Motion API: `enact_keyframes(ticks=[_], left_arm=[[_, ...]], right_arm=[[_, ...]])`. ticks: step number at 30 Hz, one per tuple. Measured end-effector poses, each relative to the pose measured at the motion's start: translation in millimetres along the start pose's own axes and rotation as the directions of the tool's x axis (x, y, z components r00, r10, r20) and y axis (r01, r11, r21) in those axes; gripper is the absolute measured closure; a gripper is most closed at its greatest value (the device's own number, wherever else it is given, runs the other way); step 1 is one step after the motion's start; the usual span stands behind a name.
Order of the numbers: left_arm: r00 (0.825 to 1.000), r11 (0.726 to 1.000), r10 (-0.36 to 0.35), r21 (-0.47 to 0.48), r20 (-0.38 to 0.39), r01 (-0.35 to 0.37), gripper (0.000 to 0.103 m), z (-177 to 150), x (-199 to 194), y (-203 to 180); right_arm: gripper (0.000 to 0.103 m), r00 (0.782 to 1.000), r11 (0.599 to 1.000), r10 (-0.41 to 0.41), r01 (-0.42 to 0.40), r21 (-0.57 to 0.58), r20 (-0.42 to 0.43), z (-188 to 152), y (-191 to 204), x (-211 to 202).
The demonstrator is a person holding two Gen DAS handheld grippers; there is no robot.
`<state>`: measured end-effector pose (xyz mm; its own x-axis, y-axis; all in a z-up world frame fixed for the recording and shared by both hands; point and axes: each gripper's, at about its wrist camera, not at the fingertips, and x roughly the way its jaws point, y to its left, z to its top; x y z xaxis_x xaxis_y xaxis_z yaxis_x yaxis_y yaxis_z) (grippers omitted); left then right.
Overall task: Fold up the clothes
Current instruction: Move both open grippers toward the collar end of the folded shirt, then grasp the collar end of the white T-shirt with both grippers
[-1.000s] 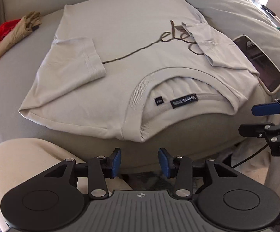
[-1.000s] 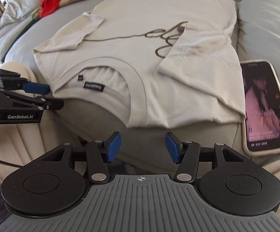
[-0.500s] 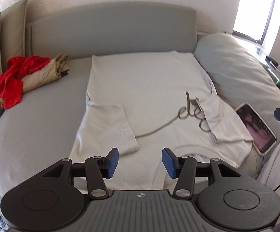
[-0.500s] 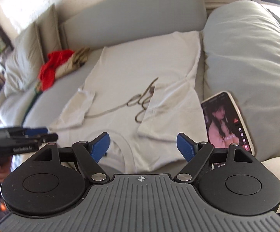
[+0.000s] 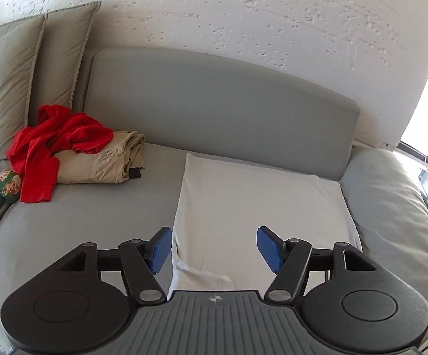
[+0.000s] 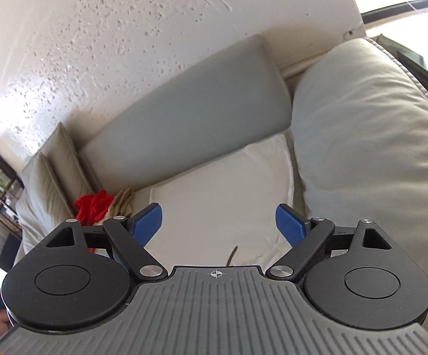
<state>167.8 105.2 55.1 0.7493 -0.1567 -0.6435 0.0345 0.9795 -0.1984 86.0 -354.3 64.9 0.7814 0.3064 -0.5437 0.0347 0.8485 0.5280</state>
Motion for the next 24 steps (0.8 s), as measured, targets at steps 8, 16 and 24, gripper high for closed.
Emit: enact_keyframes(ticks=[8, 16, 24], left_arm=[[0.997, 0.992, 0.032, -0.118, -0.065, -0.039, 0.042, 48, 133, 51], [0.991, 0.989, 0.042, -0.136, -0.127, -0.059, 0.044, 40, 250, 64], [0.999, 0.993, 0.032, -0.116, -0.044, -0.037, 0.044, 53, 294, 67]], right_arm=[[0.014, 0.999, 0.997, -0.031, 0.035, 0.076, -0.044, 44, -26, 107], [0.038, 0.989, 0.96, -0.15, 0.147, 0.239, -0.005, 63, -101, 244], [0.056, 0.98, 0.971, -0.196, 0.198, 0.135, -0.025, 85, -131, 348]])
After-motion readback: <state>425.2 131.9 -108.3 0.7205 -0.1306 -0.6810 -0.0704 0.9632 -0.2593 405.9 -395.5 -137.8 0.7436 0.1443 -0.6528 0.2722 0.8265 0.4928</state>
